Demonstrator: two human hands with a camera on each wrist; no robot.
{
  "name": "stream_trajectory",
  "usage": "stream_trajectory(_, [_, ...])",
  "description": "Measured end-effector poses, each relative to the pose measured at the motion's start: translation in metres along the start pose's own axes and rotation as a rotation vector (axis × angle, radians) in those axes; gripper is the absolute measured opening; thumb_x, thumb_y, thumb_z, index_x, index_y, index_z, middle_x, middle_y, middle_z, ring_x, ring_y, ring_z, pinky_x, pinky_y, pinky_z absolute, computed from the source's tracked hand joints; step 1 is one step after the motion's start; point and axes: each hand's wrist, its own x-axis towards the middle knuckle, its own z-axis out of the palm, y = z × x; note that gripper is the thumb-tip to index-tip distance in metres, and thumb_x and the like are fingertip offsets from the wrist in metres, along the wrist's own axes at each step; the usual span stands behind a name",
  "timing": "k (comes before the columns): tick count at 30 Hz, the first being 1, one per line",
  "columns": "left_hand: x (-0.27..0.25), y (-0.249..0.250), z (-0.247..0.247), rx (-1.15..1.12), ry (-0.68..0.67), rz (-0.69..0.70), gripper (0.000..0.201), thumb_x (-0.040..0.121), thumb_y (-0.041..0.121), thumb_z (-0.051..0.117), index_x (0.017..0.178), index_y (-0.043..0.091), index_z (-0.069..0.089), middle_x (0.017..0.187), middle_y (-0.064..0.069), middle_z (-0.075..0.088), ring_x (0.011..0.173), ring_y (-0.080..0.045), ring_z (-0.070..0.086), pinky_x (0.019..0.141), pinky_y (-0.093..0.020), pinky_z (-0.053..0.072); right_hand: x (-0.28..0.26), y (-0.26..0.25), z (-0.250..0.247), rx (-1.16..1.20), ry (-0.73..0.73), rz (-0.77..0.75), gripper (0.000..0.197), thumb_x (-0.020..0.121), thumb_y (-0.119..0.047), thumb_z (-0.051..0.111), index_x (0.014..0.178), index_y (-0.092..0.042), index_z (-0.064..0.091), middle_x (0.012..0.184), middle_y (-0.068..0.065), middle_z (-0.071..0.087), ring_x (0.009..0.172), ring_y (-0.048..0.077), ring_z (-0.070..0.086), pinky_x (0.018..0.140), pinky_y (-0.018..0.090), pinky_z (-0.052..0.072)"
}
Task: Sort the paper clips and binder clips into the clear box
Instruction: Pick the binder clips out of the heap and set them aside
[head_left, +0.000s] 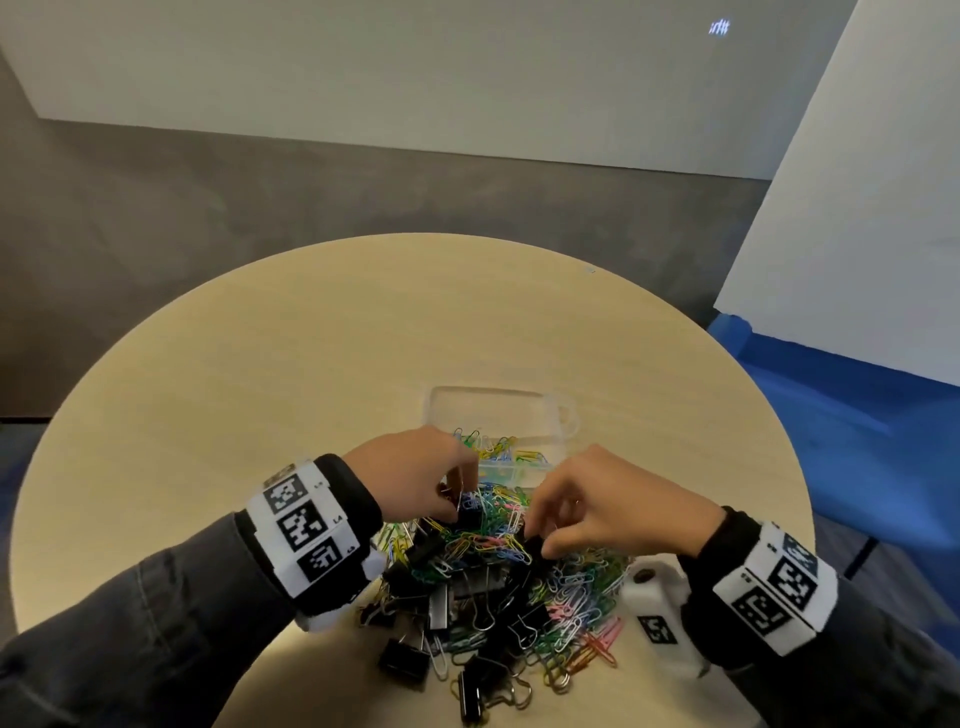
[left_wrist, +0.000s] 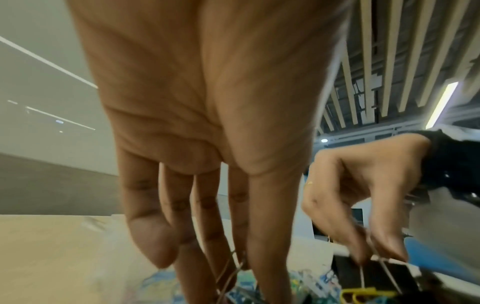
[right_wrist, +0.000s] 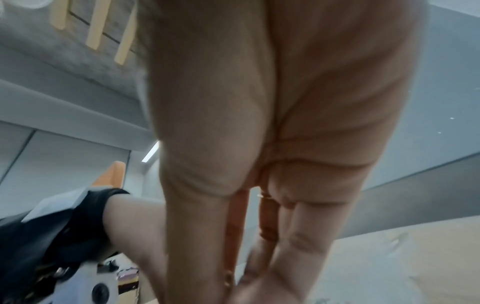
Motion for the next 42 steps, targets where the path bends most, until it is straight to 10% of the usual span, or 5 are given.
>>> stream_trajectory(8, [0.003, -0.004, -0.001, -0.027, 0.040, 0.033, 0.016, 0.088, 0.015, 0.066, 0.103, 0.018, 0.070, 0.102, 0.004, 0.071, 0.077, -0.004, 0.054, 0.074, -0.017, 0.043, -0.004, 0.017, -0.021, 0.400, 0.213, 0.030, 0.009, 0.085, -0.007, 0.070, 0.092, -0.003, 0.074, 0.074, 0.009, 0.075, 0.068, 0.018, 0.072, 0.067, 0.023, 0.056])
stream_trajectory(14, [0.005, -0.003, -0.002, -0.046, 0.082, 0.055, 0.016, 0.086, 0.013, 0.068, 0.101, 0.017, 0.070, 0.096, 0.002, 0.073, 0.072, -0.005, 0.055, 0.061, -0.005, 0.035, -0.010, 0.049, -0.042, 0.189, 0.511, 0.260, 0.008, 0.083, -0.005, 0.071, 0.081, -0.012, 0.073, 0.068, 0.003, 0.074, 0.060, 0.015, 0.072, 0.065, 0.022, 0.057])
stream_trajectory(21, [0.001, -0.002, -0.011, -0.046, 0.155, 0.067, 0.014, 0.084, 0.027, 0.071, 0.097, 0.025, 0.070, 0.087, 0.013, 0.073, 0.080, 0.001, 0.064, 0.075, -0.026, 0.054, -0.010, 0.080, -0.045, 0.151, 0.467, 0.463, 0.010, 0.081, -0.003, 0.071, 0.079, -0.013, 0.072, 0.073, 0.008, 0.075, 0.063, 0.015, 0.073, 0.075, 0.028, 0.058])
stream_trajectory(28, [0.001, 0.000, -0.014, -0.056, 0.243, 0.121, 0.015, 0.090, 0.029, 0.063, 0.104, 0.028, 0.068, 0.093, 0.017, 0.070, 0.086, 0.003, 0.062, 0.069, -0.012, 0.044, -0.008, 0.074, -0.043, -0.134, 0.475, 0.475, 0.017, 0.087, -0.027, 0.068, 0.104, -0.024, 0.067, 0.105, -0.001, 0.065, 0.086, 0.013, 0.062, 0.077, 0.027, 0.047])
stream_trajectory(42, [0.000, 0.005, -0.014, -0.328, 0.315, 0.192, 0.020, 0.094, 0.018, 0.057, 0.110, 0.016, 0.070, 0.102, 0.004, 0.070, 0.083, -0.006, 0.066, 0.074, -0.020, 0.053, -0.006, 0.008, -0.021, 0.024, 0.306, 0.119, 0.020, 0.085, -0.042, 0.066, 0.103, -0.034, 0.067, 0.101, -0.016, 0.069, 0.087, -0.003, 0.065, 0.070, 0.015, 0.048])
